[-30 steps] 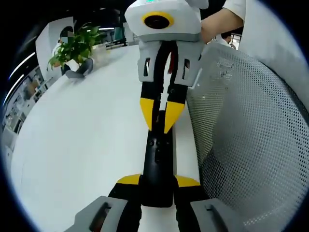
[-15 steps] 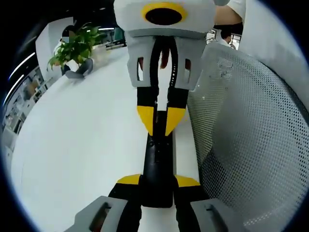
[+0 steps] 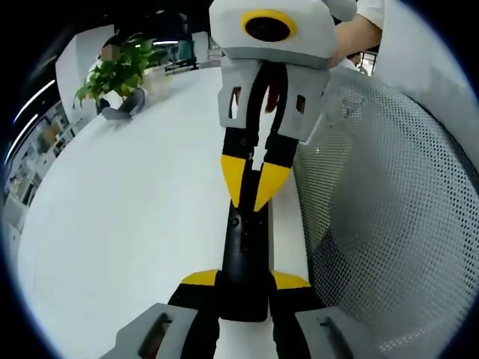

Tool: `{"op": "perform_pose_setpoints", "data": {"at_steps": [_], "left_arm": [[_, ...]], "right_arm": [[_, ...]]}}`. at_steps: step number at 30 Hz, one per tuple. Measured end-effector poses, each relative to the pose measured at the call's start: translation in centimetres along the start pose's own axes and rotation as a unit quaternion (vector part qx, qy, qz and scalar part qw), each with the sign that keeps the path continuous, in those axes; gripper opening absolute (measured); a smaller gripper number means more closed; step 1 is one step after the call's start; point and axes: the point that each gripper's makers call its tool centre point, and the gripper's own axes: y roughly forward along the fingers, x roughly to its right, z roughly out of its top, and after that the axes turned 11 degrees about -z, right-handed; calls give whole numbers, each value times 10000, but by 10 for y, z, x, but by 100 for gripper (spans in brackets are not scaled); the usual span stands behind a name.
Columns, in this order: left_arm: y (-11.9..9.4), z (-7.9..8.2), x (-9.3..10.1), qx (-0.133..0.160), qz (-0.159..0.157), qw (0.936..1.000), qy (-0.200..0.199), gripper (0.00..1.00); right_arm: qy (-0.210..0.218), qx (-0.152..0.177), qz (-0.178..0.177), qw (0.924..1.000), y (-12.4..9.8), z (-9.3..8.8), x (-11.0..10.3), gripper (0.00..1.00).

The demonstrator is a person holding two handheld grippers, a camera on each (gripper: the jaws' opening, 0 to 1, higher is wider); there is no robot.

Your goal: Press the specified remote control buttons in sequence, fully releasing each button before pressing the next.

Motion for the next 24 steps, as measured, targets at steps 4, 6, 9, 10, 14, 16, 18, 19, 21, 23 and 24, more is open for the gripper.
{"op": "perform_pose_setpoints", "data": {"at_steps": [4, 6, 9, 10, 14, 16, 18, 19, 21, 23, 24], "left_arm": [[-1, -1, 0, 46, 11, 10000, -49, 25], [-1, -1, 1, 91, 18, 9999, -53, 25], [-1, -1, 1, 91, 23, 9999, -53, 25], [-1, -1, 1, 73, 20, 10000, -41, 25], [-1, -1, 1, 43, -2, 10000, 2, 25], [-1, -1, 1, 35, -22, 10000, 30, 25], [-1, -1, 1, 22, -34, 10000, 33, 24], [-1, -1, 1, 19, -37, 10000, 29, 24], [-1, -1, 1, 21, -35, 10000, 13, 24], [-1, -1, 1, 38, -44, 10000, -22, 24], [-1, -1, 1, 43, -48, 10000, -50, 24]], "right_arm": [[-697, -61, -29, 9975, 0, 1, -4, 0], [-823, -152, -51, 9965, 1, 1, -5, 0], [-654, -288, 2, 9974, 2, 1, -3, 0], [-483, -350, 33, 9982, 2, 0, -3, 0], [-439, -487, 113, 9978, 3, 1, -2, 0], [-501, -506, 182, 9973, 3, 0, -2, 0], [-423, -408, 261, 9979, 2, 0, -1, 0], [-391, -316, 249, 9984, 1, 0, -1, 0], [-222, -174, 133, 9995, 1, 0, 2, 0], [-266, -99, 107, 9995, -1, 0, -1, 0], [-286, -93, 56, 9995, -1, 0, -2, 0]]}}
